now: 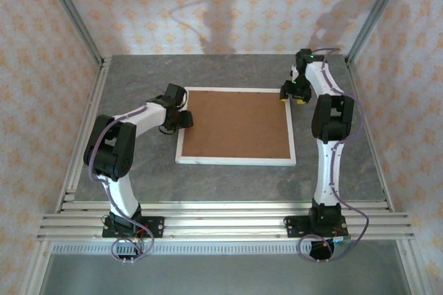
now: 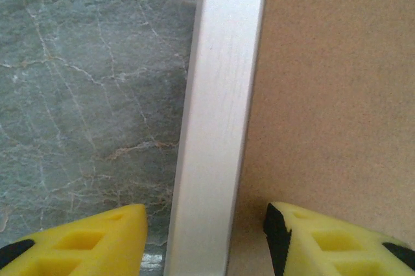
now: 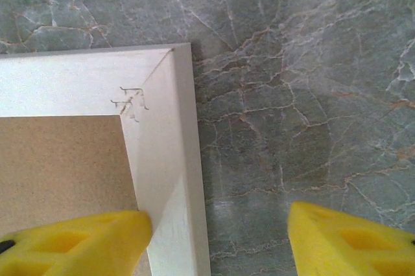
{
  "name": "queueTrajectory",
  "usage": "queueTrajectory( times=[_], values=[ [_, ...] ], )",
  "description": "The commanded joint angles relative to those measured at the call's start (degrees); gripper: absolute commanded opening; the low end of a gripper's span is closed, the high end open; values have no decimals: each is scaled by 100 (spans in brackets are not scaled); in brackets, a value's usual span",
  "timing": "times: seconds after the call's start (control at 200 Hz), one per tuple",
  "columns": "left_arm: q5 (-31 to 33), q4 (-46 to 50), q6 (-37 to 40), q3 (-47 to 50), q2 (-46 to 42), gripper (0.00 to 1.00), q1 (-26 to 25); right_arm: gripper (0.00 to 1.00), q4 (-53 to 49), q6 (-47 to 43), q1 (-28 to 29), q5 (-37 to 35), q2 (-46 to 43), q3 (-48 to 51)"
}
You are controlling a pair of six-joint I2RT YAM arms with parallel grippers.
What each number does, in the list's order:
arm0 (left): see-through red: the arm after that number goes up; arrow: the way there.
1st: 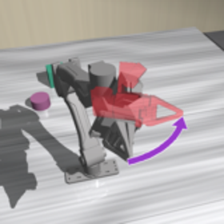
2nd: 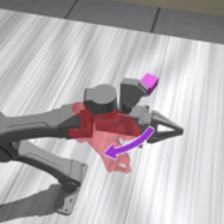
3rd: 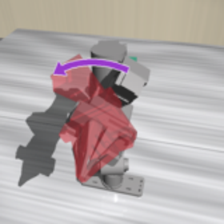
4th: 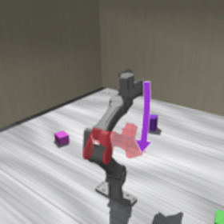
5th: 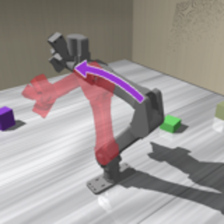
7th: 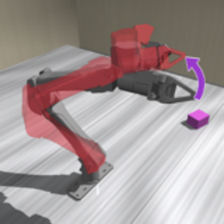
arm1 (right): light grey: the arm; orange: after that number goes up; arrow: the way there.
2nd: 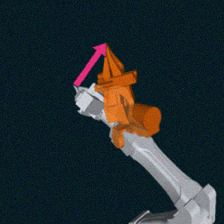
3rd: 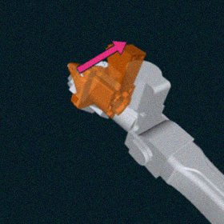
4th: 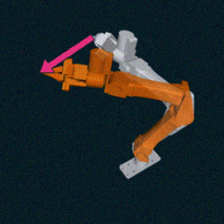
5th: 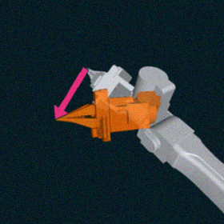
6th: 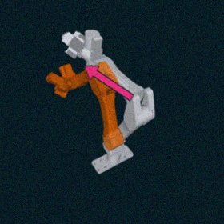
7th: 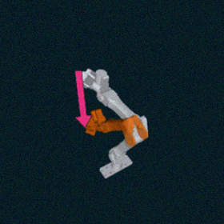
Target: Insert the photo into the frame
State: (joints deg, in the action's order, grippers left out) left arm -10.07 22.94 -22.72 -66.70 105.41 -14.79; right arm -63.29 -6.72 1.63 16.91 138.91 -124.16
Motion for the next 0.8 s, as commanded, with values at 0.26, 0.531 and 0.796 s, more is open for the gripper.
queueTrajectory(
  times=[0.26, 0.531, 0.796],
  values=[
    [-183, 132, 79, -296, 191, 54, -217, 74, -1073, -97, 818, -871, 972, -557],
    [80, 235, 118, -306, 77, 55, -205, 71, -476, 270, 617, -483, 139, -92],
    [522, 466, 327, -353, 33, 50, -156, 69, 126, 458, 184, -355, -887, 285]
  ],
)
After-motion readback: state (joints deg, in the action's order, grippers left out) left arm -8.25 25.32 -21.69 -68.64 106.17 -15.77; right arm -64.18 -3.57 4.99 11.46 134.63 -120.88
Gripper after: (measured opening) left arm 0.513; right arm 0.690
